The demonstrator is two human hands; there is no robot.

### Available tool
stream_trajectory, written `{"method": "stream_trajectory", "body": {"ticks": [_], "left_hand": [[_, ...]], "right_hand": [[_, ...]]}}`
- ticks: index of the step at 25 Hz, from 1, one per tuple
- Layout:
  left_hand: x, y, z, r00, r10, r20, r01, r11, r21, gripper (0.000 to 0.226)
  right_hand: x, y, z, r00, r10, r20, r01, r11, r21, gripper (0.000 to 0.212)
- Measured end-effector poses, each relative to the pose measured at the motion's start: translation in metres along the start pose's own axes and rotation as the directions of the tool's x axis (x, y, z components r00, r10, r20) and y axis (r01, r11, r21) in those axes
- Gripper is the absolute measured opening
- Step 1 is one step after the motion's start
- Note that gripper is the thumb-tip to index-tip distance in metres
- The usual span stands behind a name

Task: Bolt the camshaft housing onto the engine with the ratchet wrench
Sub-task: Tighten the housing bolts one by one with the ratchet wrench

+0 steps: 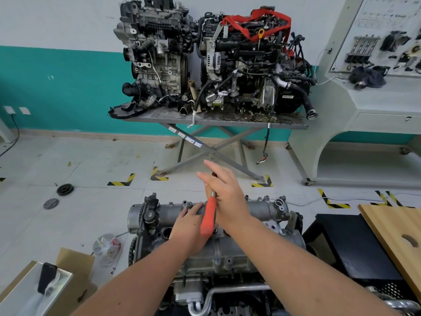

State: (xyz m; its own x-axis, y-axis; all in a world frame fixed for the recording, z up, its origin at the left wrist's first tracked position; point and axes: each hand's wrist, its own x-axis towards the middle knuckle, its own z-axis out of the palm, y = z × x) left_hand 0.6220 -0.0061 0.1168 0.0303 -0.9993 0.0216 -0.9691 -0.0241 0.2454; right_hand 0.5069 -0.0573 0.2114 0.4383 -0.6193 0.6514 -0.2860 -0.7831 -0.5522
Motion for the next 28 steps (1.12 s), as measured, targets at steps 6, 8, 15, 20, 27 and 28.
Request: {"method": "stream_trajectory", "body": {"ticks": [6, 8, 15, 20, 27, 28], "left_hand": [[0.001, 0.004, 0.003, 0.999, -0.033, -0.041, 0.02, 0.961, -0.276, 0.049], [0.001, 0.01, -0.001, 0.994, -0.098, -0.049, 0.077, 0.945, -0.317, 0.045], [-0.005, 0.01, -0.018, 0.999, -0.007, -0.037, -0.005, 0.952, -0.305, 0.035], [-0.001, 0.003, -0.012, 0.996, -0.01, 0.09, 0.024, 0.987, -0.16, 0.042], [-0.003, 0.005, -0.012, 0.996, -0.019, 0.088, 0.032, 0.988, -0.149, 0.041], [-0.002, 0.005, -0.012, 0.996, -0.022, 0.083, 0.035, 0.988, -0.151, 0.04]], "right_hand": [[0.012, -0.004, -0.021, 0.929, -0.233, 0.289, 0.312, 0.911, -0.27, 0.047], [0.017, -0.009, -0.027, 0.868, -0.245, 0.432, 0.403, 0.857, -0.321, 0.057], [0.052, -0.023, -0.049, 0.639, -0.133, 0.757, 0.625, 0.664, -0.411, 0.058], [0.075, -0.04, -0.041, 0.605, 0.196, 0.772, 0.326, 0.823, -0.465, 0.041], [0.049, -0.037, -0.04, 0.365, 0.662, 0.654, -0.798, -0.14, 0.587, 0.012], [0.04, -0.031, -0.036, 0.392, 0.672, 0.629, -0.69, -0.237, 0.684, 0.015]]}}
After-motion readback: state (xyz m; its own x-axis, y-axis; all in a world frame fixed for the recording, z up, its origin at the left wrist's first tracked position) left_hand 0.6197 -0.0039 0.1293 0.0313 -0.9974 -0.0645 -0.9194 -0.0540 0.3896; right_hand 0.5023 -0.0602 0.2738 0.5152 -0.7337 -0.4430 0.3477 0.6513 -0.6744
